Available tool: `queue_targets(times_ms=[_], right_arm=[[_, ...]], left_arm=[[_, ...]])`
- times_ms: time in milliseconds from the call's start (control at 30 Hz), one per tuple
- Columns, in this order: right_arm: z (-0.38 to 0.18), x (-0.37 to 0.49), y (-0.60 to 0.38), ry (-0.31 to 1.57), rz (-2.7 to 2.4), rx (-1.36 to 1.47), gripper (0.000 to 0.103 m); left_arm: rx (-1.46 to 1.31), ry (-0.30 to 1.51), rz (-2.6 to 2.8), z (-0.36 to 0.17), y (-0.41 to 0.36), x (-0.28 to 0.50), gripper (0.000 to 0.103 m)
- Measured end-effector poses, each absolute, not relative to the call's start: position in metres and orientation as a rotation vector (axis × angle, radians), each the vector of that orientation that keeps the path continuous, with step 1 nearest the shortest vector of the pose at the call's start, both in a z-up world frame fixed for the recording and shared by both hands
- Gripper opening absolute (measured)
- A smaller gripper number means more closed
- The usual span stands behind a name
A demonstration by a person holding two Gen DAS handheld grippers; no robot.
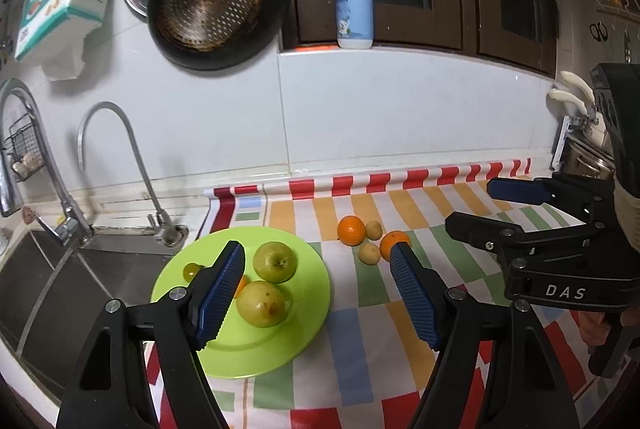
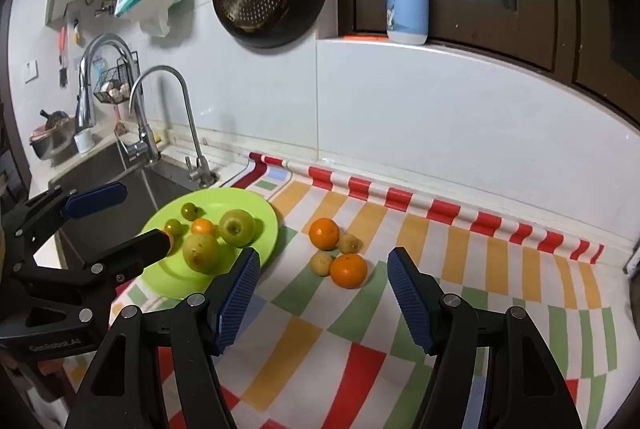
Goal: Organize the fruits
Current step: 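Withdraw both open tools from the plate toward the remaining fruits, then grasp a small yellow citrus with the left tool while the right tool grasps an orange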
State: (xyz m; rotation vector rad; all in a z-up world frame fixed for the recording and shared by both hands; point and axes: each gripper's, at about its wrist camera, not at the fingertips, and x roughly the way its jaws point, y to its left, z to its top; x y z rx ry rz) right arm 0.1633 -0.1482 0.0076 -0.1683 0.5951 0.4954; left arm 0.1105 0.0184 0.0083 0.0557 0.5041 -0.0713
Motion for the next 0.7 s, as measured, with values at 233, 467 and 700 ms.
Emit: queue_targets(times_ms=[233,467,700], right_arm=[[-0.013,0.191,-0.148,0.641,0.503,-0.193,0.067],[-0.038,0.218,-0.147,0.696,0.504,-0.220,0.067],[-0.064,0.242,-0.144,0.746,0.517,-0.246,0.067]], left_arm=[[0.082,0.542,-0.118,-0.012,0.009,0.143,0.074],[0.105,0.587,-0.155,-0.037,0.001,0.174,0.071],[0.104,0.630,-0.182,-0.056,-0.004,0.200,0.065]])
